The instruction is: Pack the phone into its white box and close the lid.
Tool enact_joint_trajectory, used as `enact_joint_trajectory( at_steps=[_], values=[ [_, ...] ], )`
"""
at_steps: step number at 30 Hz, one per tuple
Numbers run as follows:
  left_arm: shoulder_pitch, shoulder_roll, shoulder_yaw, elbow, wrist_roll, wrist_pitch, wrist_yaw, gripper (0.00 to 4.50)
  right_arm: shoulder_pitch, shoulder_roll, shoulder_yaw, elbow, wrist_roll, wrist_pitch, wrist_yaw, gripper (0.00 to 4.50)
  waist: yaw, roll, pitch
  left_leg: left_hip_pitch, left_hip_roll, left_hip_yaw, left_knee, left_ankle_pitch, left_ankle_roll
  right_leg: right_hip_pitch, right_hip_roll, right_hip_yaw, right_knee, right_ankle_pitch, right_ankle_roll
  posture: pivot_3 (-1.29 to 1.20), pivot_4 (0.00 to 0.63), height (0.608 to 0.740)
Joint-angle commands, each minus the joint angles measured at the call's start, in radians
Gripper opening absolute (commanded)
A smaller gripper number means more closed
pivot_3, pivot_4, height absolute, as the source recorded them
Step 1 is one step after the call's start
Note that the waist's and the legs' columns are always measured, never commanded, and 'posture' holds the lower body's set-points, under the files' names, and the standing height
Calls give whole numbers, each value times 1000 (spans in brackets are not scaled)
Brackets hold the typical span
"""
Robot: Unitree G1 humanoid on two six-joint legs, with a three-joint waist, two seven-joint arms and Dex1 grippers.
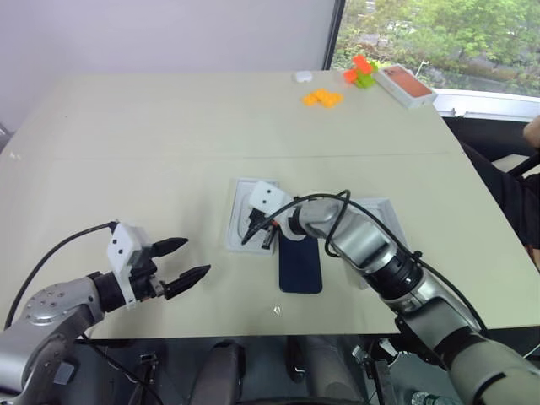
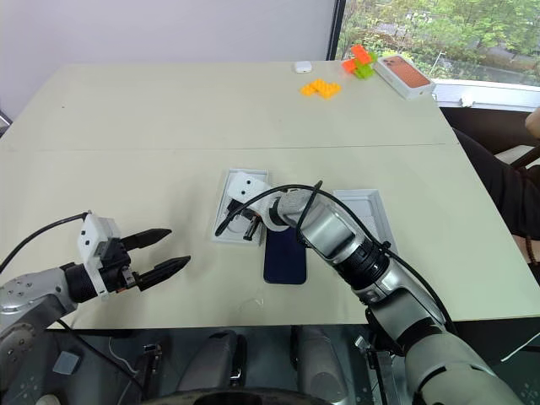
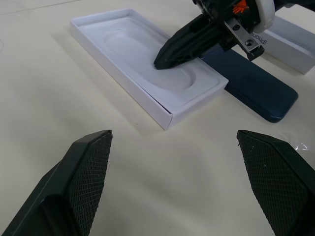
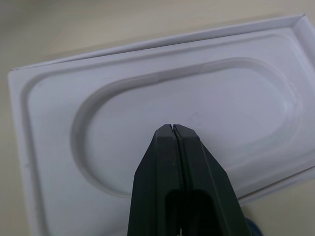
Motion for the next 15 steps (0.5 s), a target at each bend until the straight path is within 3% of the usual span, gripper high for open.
enact_joint_trajectory(
  at_steps=[1,6,15],
  values=[
    [-7,-3,24,-21,8,-3,-9,4302,14,-1,-38,-54,11,-37,23,30,0,0,0,0,0,0,0,0,0,0,0,0,0,0,0,0,150,740],
    [-6,-1,40,-14,6,1,-21,4302,46,-77,-46,-228,95,10,149,30,1,0,0,-2,0,0,0,0,0,-2,0,0,0,1,1,0,150,740],
    [-7,-4,43,-15,1,11,-33,4302,72,-88,-7,-229,105,95,149,30,-1,0,0,0,0,0,0,0,0,-2,1,0,1,1,0,0,150,740]
  ],
)
